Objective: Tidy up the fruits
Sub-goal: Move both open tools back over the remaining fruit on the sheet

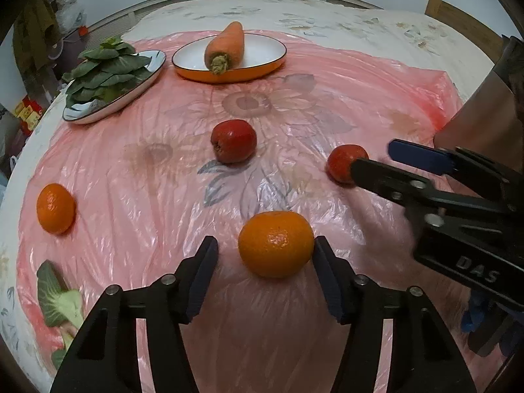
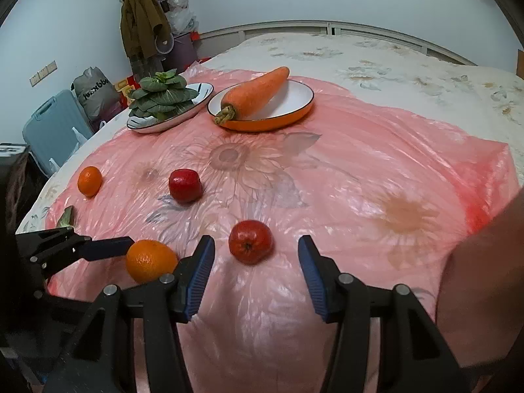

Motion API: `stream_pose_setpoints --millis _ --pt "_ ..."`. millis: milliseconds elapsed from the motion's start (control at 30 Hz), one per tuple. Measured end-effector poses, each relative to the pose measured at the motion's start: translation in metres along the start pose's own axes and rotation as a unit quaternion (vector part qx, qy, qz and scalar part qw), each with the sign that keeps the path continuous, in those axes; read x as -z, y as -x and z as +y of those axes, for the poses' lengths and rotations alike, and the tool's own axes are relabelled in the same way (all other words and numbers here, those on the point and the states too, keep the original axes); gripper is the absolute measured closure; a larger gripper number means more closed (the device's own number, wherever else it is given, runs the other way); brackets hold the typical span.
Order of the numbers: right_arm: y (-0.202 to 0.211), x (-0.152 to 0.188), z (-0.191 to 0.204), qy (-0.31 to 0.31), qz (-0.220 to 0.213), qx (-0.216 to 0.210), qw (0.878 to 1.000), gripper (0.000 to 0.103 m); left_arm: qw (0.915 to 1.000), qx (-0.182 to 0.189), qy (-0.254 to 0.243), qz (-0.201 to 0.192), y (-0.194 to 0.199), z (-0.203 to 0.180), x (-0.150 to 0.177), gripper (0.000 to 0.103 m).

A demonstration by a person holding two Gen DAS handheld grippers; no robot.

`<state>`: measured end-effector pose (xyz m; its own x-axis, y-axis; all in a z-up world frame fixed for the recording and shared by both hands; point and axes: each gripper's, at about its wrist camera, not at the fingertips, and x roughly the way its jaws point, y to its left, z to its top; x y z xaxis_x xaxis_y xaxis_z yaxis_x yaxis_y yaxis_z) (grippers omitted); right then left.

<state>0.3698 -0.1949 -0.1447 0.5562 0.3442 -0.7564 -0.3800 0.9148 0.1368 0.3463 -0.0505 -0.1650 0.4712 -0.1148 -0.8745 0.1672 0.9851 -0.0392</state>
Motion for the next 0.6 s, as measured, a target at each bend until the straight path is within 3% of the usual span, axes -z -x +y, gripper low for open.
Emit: stream_pose_setpoints --millis 300,367,433,533,600 --pt "-0.029 -0.004 0.002 0.007 0.026 0.004 1.0 0.029 0.9997 0.018 0.002 0.015 -0.009 0.002 -0.002 0.054" --pt "-0.033 -0.004 0.002 0.008 0.031 0.003 0.999 0.043 0.9996 0.022 0.002 0.018 -0.01 0.002 -0.003 0.057" --pt "-0.037 -0.004 0.0 0.007 0.035 0.004 0.999 0.049 0.9995 0.027 0.002 0.019 -0.011 0.002 -0.004 0.059" --pt "-0.037 -0.004 -0.003 0.002 0.033 0.004 0.999 0.072 0.9993 0.033 0.002 0.016 -0.01 0.003 -0.002 0.064" --pt "-0.035 -0.004 -0.007 -0.006 0.029 -0.002 1.0 0.074 0.9992 0.037 0.006 0.014 -0.009 0.004 -0.002 0.064"
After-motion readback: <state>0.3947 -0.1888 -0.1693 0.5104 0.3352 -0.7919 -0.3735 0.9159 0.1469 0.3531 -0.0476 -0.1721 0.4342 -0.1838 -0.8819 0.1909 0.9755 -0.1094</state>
